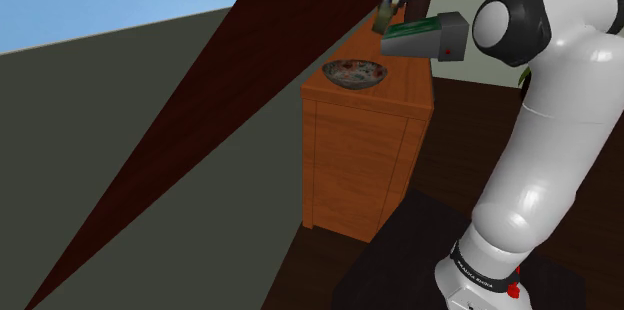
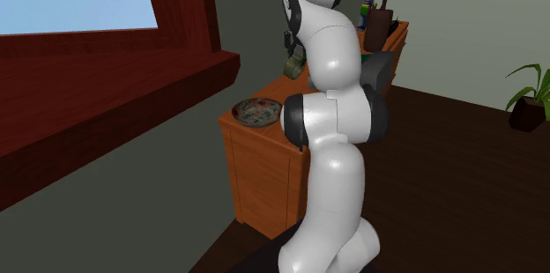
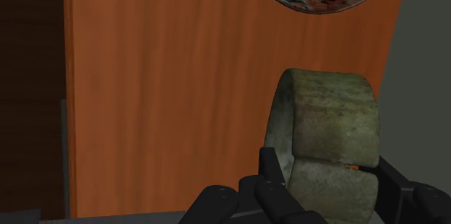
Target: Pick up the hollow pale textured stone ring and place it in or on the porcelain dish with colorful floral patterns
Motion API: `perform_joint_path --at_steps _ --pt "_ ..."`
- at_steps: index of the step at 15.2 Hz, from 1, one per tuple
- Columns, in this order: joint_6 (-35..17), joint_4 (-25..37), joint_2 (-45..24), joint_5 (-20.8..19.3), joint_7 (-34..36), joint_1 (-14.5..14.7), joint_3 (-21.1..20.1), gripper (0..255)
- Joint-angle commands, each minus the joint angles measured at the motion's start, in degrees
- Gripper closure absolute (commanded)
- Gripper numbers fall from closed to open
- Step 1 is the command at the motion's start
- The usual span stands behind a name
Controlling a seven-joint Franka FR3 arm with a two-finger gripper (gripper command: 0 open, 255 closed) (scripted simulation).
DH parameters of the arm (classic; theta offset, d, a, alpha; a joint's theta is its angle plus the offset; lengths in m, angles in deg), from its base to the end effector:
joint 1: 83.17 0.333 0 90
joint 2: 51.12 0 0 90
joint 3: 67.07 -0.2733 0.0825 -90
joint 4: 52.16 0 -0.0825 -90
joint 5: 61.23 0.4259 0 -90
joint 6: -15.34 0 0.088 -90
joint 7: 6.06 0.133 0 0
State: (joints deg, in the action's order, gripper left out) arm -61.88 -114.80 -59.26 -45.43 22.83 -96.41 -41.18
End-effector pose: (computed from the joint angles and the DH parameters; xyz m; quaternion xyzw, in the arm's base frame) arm 0.4995 -0.3217 0.6982 -0.8462 0.5195 -0.0700 0.0955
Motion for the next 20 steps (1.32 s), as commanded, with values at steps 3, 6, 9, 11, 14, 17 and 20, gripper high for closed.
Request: perform_joint_path --at_steps 3,6,9,11,14,17,20 --pt "0.8 -1.1 2.7 -1.7 2.8 2.2 -1.1 255" --pt "-0.7 -6.6 8.1 -4.9 7.4 5.7 -3.5 255" --pt "-1.5 -10.7 12.6 -7.3 12.0 8.3 -6.3 255" --pt "-1.8 -12.9 15.0 -8.5 15.1 9.7 -8.3 255" --pt "-1.9 -15.3 18.1 -9.8 19.6 11.5 -11.5 255" --pt "-1.7 -16.8 20.3 -10.6 23.9 13.0 -14.4 255" --pt "-4.5 -21.5 22.2 -11.0 23.9 12.9 -14.7 255"
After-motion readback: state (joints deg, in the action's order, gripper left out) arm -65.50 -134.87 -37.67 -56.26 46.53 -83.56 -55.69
